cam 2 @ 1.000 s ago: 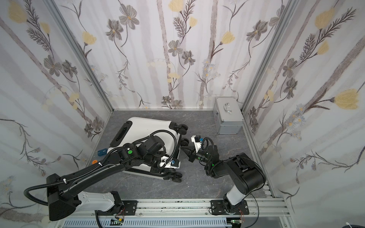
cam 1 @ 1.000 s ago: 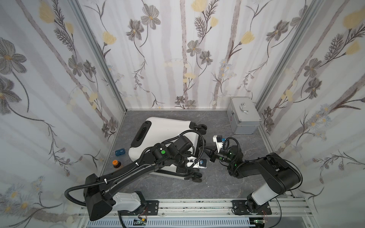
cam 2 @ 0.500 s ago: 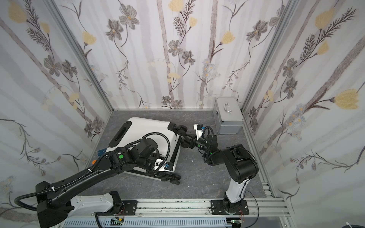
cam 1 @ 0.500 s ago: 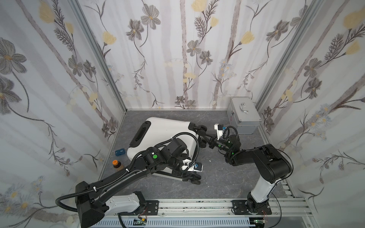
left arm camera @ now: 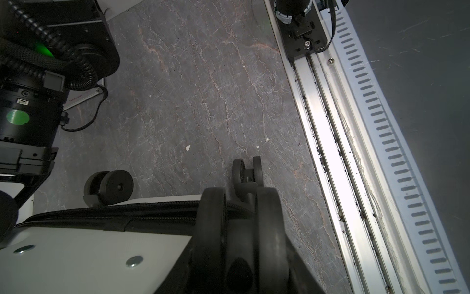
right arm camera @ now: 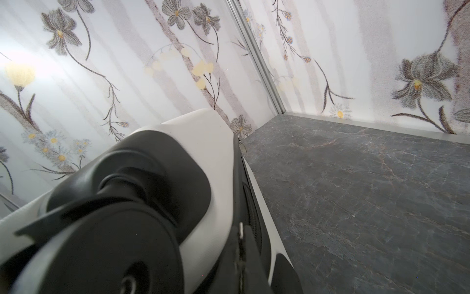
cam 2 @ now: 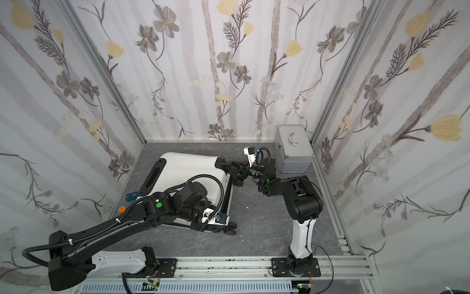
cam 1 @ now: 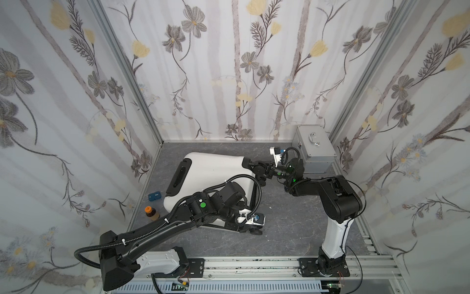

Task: Open the suitcase zippers
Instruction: Unzip the zipper on the suitcase, then open the suitcase at the center of the board.

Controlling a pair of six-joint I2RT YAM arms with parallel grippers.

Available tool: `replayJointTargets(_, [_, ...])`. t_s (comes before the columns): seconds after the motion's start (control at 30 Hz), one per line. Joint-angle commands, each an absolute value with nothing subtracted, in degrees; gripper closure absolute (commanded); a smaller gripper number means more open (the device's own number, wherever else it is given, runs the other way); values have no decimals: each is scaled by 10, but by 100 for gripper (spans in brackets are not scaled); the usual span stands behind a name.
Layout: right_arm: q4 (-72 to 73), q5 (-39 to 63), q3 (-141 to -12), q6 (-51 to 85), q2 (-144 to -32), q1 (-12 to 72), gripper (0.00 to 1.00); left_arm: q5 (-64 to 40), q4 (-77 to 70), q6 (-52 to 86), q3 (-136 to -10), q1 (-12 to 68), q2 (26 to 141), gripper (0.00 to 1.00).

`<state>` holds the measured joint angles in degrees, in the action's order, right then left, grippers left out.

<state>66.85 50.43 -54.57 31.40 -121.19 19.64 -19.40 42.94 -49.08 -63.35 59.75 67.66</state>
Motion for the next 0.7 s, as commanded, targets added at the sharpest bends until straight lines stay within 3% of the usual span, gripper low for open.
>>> replayJointTargets(0.0, [661,403,-578,309,-1222,192,100,-310,431,-486,-630,605,680,83])
replayJointTargets(0.37, [641,318,-541,325,-1175,175,100,-225,396,-484,-613,605,682,80])
replayJointTargets(0.53, [641,307,-470,297,-1090,154,66,-184,383,-490,-636,599,709,74])
replayJointTargets(0.67, [626,289,-393,254,-999,143,55,-164,369,-486,-652,589,737,71])
